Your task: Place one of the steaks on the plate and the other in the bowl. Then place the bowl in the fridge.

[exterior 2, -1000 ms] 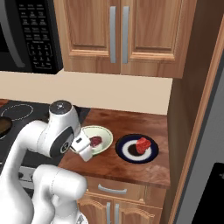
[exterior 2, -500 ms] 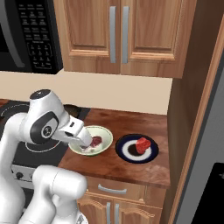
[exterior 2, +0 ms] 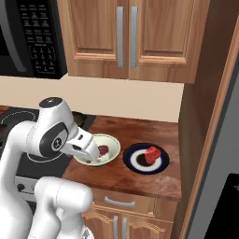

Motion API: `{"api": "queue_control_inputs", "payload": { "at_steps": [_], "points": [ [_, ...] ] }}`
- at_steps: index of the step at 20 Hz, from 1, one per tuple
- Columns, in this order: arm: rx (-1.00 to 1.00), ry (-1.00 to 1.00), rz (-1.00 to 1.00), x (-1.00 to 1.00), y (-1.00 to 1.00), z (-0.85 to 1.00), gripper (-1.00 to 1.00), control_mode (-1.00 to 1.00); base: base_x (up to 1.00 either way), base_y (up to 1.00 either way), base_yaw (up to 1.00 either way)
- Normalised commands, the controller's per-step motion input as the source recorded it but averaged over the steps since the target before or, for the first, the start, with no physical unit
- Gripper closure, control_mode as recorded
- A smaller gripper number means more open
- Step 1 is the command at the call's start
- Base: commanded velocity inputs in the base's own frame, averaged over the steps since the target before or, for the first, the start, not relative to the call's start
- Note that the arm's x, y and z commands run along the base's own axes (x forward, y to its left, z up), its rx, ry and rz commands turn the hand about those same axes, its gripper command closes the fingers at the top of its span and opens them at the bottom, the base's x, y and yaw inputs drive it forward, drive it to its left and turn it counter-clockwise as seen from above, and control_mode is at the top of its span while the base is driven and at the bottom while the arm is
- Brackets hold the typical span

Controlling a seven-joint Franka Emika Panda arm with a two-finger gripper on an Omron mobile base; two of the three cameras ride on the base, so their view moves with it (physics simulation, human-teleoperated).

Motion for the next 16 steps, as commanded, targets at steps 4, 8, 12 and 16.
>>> {"api": "queue_control_inputs", "payload": {
  "at_steps": [4,8,12,16],
  "points": [
    [0.0,0.0,0.0,-0.27,0.5,0.0,-1.0,-1.0,0.0,0.0,0.0],
    [0.0,0.0,0.02,-0.25,0.23,0.0,-1.0,1.0,-0.3,0.17,0.07],
    [0.0,0.0,0.0,0.0,0.0,0.0,-1.0,1.0,-0.73,0.57,0.17],
    [0.0,0.0,0.0,0.0,0.0,0.0,-1.0,1.0,-0.61,0.83,0.3]
  ]
}}
